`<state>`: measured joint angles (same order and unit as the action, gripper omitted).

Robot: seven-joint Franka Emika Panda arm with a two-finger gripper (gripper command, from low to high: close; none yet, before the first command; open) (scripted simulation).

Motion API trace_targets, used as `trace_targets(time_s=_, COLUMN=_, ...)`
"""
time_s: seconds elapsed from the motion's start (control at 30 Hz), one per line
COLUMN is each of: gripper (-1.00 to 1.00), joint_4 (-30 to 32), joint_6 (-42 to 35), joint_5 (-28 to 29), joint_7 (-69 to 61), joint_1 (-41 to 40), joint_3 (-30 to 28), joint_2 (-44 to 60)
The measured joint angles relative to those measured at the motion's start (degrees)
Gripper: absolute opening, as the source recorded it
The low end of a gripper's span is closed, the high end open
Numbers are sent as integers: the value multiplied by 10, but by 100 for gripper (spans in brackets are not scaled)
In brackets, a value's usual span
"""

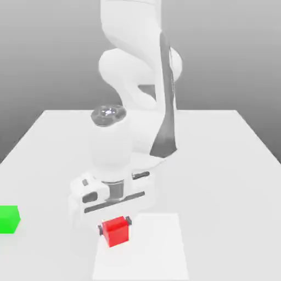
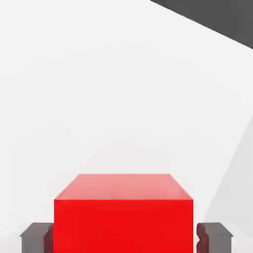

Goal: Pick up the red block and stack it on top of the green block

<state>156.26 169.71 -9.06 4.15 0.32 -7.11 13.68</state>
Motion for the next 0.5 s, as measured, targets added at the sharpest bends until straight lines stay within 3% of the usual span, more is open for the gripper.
trace_targets(time_s=0.1, gripper=-100, joint_4=-1, joint_6=4, joint_5=-2, joint_7=-2, joint_1=-4, joint_3=5, joint_2=5)
trace_targets(time_s=0.3, gripper=-100, joint_4=16, joint_6=-86, joint_5=73, joint_7=53, joint_1=12, joint_3=-30, joint_2=-104)
trace_targets(time_s=0.5, gripper=-100, joint_4=-40, joint_6=-143, joint_5=70, joint_7=124, joint_1=-84, joint_3=-79, joint_2=-103)
